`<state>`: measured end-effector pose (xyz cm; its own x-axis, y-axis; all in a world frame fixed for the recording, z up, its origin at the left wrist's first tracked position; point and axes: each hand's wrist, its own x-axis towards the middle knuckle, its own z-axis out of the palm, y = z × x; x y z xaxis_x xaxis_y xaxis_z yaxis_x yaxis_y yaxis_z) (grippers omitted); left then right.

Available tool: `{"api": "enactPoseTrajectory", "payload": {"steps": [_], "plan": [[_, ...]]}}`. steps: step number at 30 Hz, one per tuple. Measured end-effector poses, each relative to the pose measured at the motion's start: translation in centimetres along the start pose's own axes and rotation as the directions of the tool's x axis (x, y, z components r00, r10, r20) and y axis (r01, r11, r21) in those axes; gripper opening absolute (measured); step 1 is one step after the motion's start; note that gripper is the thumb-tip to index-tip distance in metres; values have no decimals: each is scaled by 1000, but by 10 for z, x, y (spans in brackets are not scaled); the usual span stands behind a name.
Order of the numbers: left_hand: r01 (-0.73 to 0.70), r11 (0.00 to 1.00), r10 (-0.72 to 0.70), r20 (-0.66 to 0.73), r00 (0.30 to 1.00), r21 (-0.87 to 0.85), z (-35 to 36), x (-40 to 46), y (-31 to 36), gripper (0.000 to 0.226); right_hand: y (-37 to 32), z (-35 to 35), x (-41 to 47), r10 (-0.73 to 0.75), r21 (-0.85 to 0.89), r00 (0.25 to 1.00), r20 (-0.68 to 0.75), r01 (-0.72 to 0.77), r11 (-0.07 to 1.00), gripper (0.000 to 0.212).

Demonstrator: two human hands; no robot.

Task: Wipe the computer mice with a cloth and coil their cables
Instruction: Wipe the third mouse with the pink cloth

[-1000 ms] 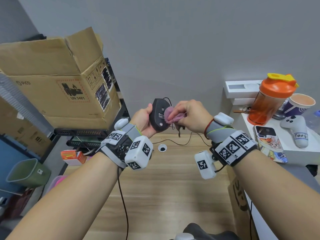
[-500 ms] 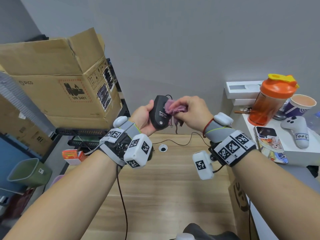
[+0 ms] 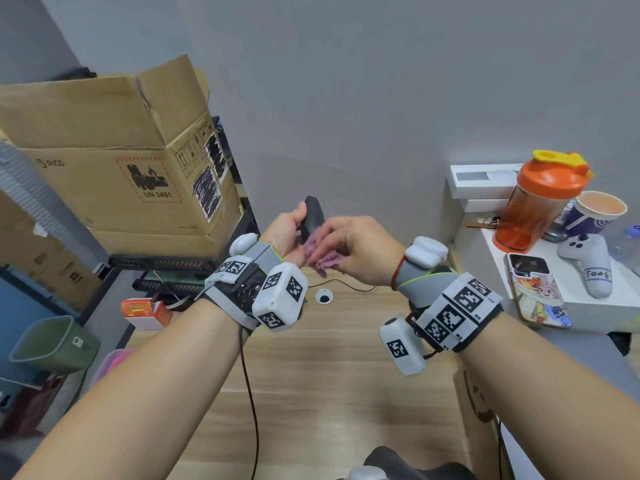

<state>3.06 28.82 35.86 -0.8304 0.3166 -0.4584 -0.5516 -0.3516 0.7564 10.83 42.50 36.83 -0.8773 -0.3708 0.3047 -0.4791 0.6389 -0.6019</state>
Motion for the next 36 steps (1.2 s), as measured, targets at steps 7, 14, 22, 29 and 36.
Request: {"api": "enactPoseTrajectory", "payload": {"steps": [7,14,22,29,36], "plan": [[-51,990,48,23,999,129,-3,0,-6,30,7,-26,11,211,119,937,-280,-185,976,22],[-28,990,19,62,998,140,6,-1,-7,34,-3,2,10,42,-208,979,-200,-84,975,24],[-46,999,47,-98,994,14,-12,6,1,36,2,9,4,87,-297,983,163,-35,954,16],[-14,997,16,-34,999,72,-20,8,-4,38,23,-44,5,321,319,910,-264,-231,919,12],[-1,983,-33,183,982,184,2,-1,-10,40,21,-20,15,280,81,924,-262,-268,960,16]]}}
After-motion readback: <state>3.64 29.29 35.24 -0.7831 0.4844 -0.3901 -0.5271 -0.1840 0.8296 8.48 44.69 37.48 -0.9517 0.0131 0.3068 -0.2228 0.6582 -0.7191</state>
